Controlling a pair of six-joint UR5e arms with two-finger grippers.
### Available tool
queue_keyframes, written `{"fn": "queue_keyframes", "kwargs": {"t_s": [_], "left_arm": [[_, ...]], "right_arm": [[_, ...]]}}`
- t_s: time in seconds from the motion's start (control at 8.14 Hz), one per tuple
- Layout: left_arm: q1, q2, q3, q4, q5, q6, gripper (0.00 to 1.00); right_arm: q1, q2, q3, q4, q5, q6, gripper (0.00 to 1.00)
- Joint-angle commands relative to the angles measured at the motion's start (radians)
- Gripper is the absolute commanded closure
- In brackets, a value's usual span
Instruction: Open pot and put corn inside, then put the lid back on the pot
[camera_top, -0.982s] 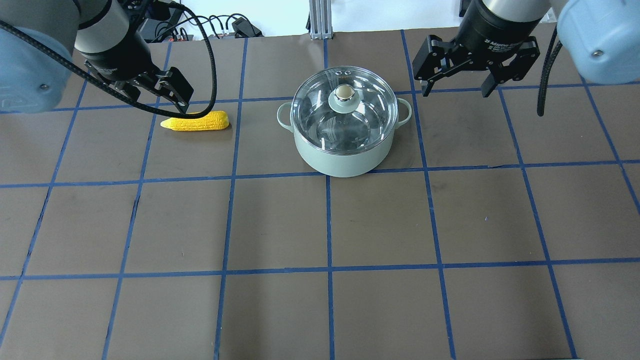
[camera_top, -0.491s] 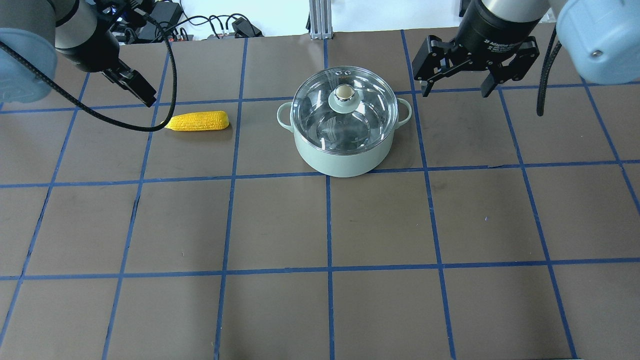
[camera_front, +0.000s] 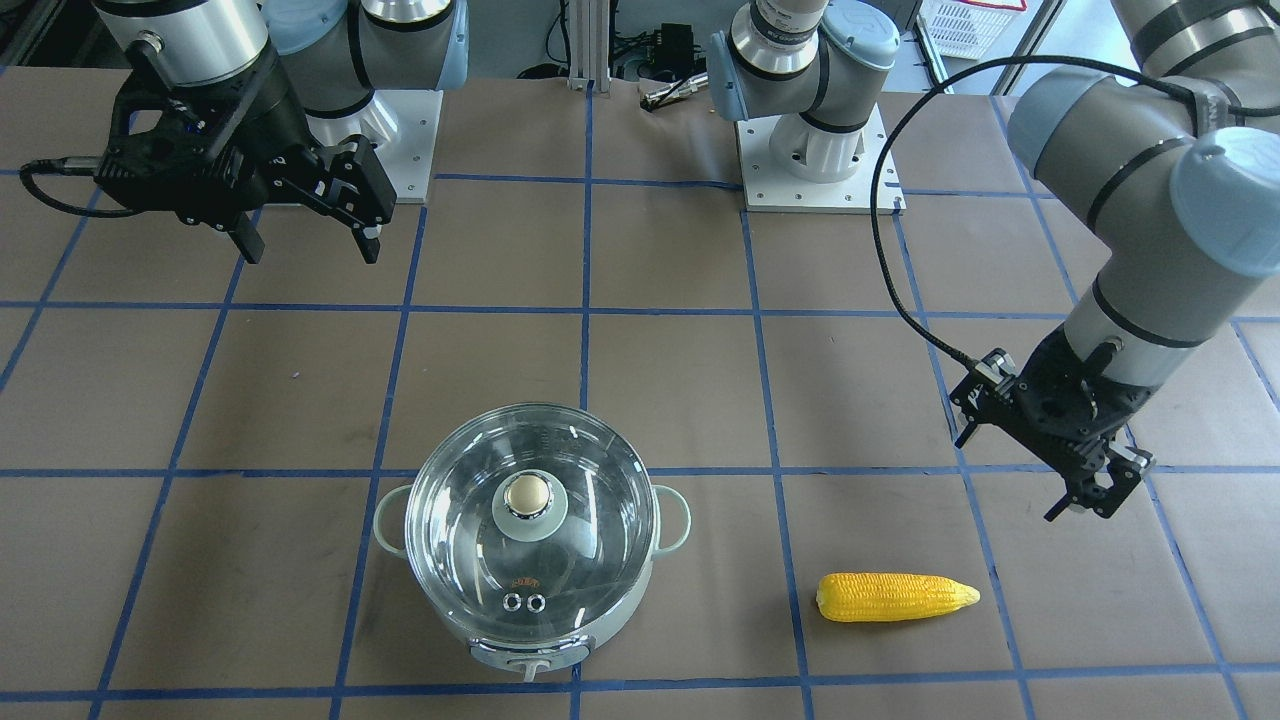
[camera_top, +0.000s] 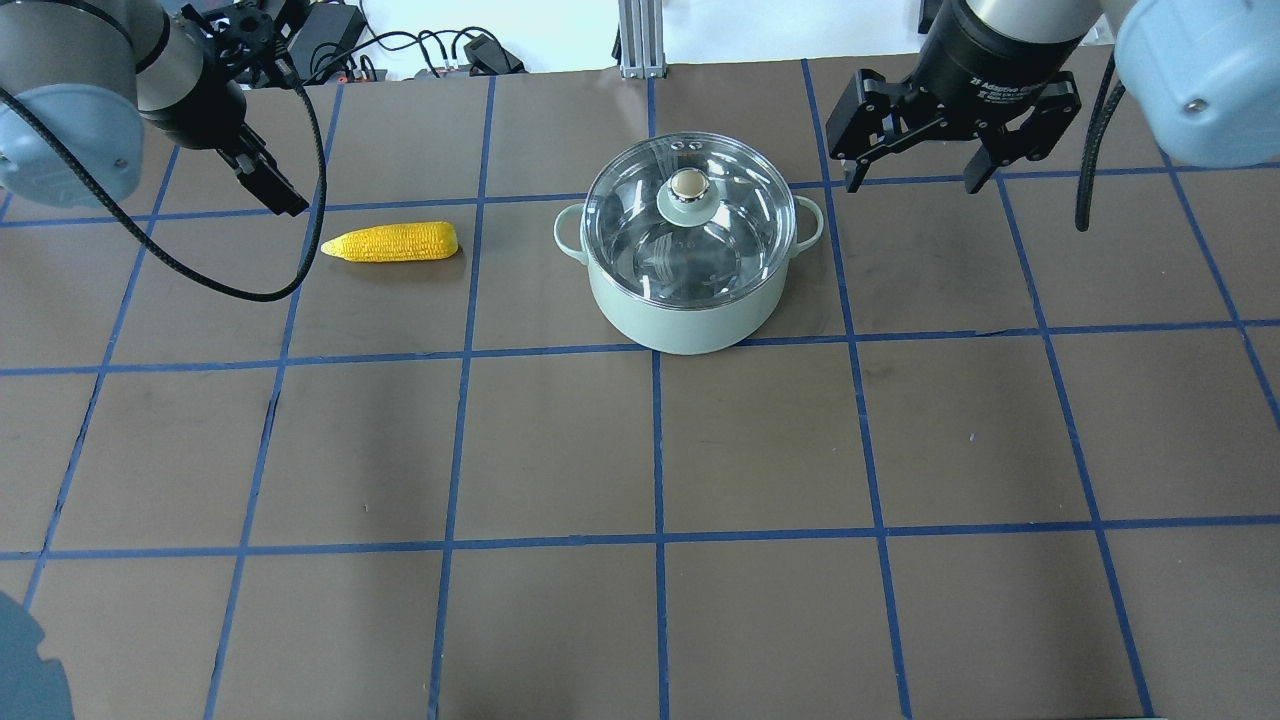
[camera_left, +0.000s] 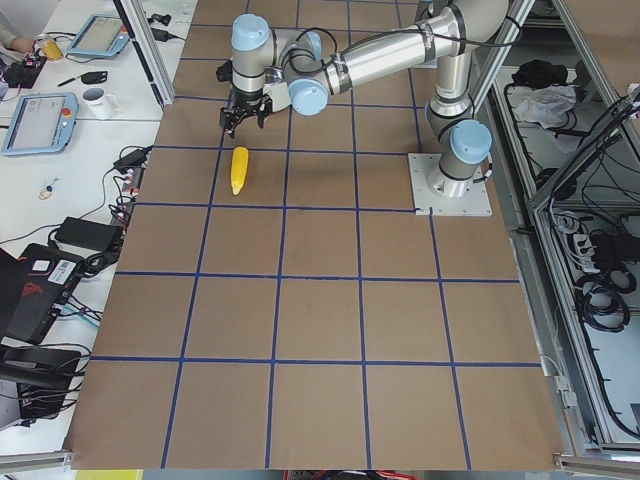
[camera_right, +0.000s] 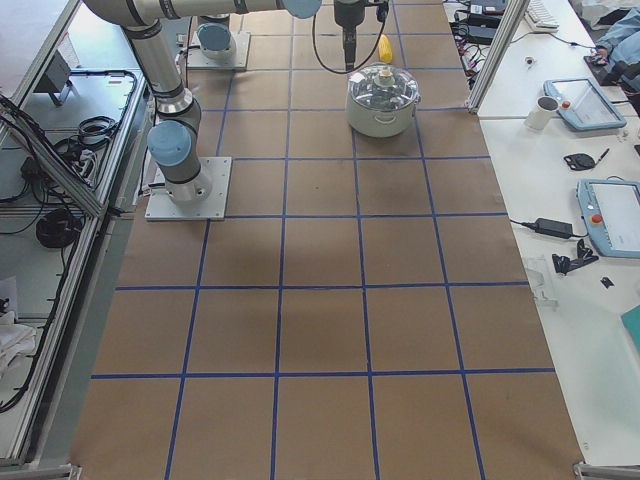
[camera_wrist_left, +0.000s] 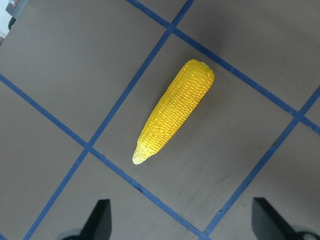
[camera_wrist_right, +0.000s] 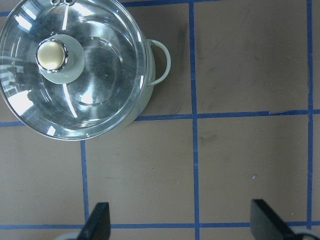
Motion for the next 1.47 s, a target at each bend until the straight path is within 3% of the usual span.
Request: {"fn": "queue_keyframes", "kwargs": {"t_s": [0.0, 0.25, 0.86, 0.98, 1.11, 1.35], "left_arm": [[0.018, -0.117, 0.001, 0.046, -0.158, 0.107, 0.0], [0.023, -0.183, 0.007, 0.055, -0.252, 0.19, 0.0], [0.035, -0.295, 0.008, 0.199, -0.257, 0.355, 0.0], [0.035, -0.306, 0.008, 0.201, -0.265, 0.356, 0.0], [0.035, -0.31, 0.008, 0.201, -0.263, 0.358, 0.0], [0.035, -0.345, 0.01, 0.202, -0.263, 0.358, 0.0]], "right_arm": [[0.0, 0.0, 0.0, 0.003, 0.0, 0.002, 0.0], [0.0, 0.0, 0.0, 0.001, 0.0, 0.002, 0.0], [-0.002, 0.003, 0.0, -0.003, 0.003, -0.007, 0.0], [-0.005, 0.008, 0.0, -0.04, 0.004, -0.008, 0.0], [-0.002, 0.014, -0.002, -0.156, 0.02, 0.008, 0.0], [0.006, 0.116, -0.023, -0.212, 0.021, 0.032, 0.0]]}}
